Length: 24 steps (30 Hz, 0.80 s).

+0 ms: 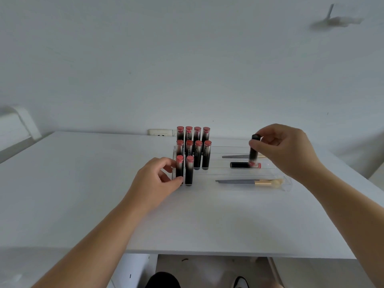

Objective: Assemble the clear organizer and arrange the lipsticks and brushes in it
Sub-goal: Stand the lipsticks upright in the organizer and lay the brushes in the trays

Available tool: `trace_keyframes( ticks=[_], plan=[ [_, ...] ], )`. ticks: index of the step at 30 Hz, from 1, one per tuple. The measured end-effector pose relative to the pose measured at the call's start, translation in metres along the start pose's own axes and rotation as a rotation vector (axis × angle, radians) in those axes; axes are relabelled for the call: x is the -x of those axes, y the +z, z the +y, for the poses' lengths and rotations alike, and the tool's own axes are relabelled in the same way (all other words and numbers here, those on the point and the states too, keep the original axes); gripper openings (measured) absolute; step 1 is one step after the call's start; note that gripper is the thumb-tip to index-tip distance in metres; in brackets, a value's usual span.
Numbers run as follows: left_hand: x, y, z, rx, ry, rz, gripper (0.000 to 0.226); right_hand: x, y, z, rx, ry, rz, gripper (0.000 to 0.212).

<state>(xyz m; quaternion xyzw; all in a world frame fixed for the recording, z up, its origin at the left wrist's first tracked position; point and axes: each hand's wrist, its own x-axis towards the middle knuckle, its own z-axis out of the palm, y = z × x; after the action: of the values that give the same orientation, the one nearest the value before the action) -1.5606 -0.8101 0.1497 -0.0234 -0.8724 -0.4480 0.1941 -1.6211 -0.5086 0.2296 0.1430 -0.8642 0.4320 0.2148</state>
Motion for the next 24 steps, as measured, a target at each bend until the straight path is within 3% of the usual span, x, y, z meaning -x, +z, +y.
trace_keyframes(
  ticks=[6,11,14,16,19,24],
  plan=[
    [-0.001,0.000,0.000,-0.003,0.002,-0.007,0.028,0.006,0.001,-0.015,-0.552,0.250,-0.019,0.013],
    [0.000,0.001,-0.002,-0.011,0.008,0.008,0.026,0.016,0.014,-0.005,-1.017,0.575,-0.152,0.008],
    [0.000,0.001,-0.003,-0.010,0.008,0.010,0.028,0.024,0.023,-0.003,-1.154,0.632,-0.249,0.021],
    [-0.001,0.002,-0.003,-0.012,0.012,0.012,0.029,0.029,0.029,-0.004,-1.128,0.562,-0.316,0.029],
    [-0.001,0.002,-0.003,-0.010,0.007,0.009,0.029,0.034,0.039,-0.009,-0.972,0.422,-0.377,0.020],
    [-0.001,0.002,-0.002,-0.004,0.011,0.007,0.026,0.042,0.061,-0.023,-0.668,0.265,-0.375,0.028]
  ],
)
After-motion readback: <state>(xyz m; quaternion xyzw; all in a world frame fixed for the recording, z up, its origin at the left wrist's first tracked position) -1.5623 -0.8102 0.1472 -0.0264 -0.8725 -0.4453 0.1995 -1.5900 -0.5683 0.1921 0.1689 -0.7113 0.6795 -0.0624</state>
